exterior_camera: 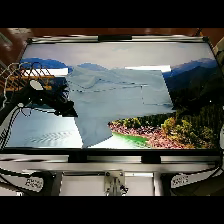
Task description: Fold the shirts.
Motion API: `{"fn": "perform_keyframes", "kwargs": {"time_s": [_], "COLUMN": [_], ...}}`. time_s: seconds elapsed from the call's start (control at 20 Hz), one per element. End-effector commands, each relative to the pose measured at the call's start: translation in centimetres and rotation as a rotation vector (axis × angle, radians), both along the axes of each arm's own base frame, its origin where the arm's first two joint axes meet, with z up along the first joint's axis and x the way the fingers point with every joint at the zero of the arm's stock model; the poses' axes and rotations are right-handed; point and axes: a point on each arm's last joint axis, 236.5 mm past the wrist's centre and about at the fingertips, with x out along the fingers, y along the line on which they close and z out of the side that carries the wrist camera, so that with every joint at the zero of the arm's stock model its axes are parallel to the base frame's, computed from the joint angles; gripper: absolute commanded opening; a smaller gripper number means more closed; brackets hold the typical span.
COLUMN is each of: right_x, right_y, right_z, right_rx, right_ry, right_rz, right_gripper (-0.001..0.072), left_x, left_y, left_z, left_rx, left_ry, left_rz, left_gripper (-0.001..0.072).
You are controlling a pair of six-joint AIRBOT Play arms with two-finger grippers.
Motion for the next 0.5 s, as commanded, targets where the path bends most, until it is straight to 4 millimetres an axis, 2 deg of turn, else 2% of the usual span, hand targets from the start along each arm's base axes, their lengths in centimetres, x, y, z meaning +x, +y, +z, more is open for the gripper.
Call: {"fn": "perform_keyframes", "kwargs": {"time_s": [0.0,0.05,0.1,0.15,0.25,0.35,0.45], "right_x": [2.1,2.37,2.54,2.56,2.45,2.49,2.78], "right_y": [0.15,-0.02,0.02,0.16,0.39,0.64,0.92], "right_z": [-0.75,-0.77,-0.81,-0.84,-0.82,-0.64,-0.24], "right_rx": [0.015,0.008,0.012,0.019,0.028,0.037,0.045], "right_ry": [-0.076,-0.086,-0.091,-0.09,-0.089,-0.098,-0.123], "right_rz": [-0.047,-0.053,-0.058,-0.059,-0.047,-0.034,-0.012], "right_gripper": [0.0599,0.0534,0.0534,0.0479,0.0216,0.0045,0.0045], "left_x": [0.15,0.16,0.16,0.14,0.15,0.15,0.31], "left_y": [0.05,0.07,0.06,0.01,0.03,0.03,0.04], "left_z": [0.12,0.11,0.11,0.11,0.11,0.11,0.09], "left_rx": [0.001,0.001,0.001,0.001,0.001,0.001,0.002], "left_ry": [-0.008,-0.007,-0.007,-0.007,-0.007,-0.007,-0.013], "left_rz": [0.003,0.004,0.004,0.003,0.003,0.003,0.007], "left_gripper": [0.0028,0.0028,0.0028,0.0028,0.0028,0.0028,0.0028]}}
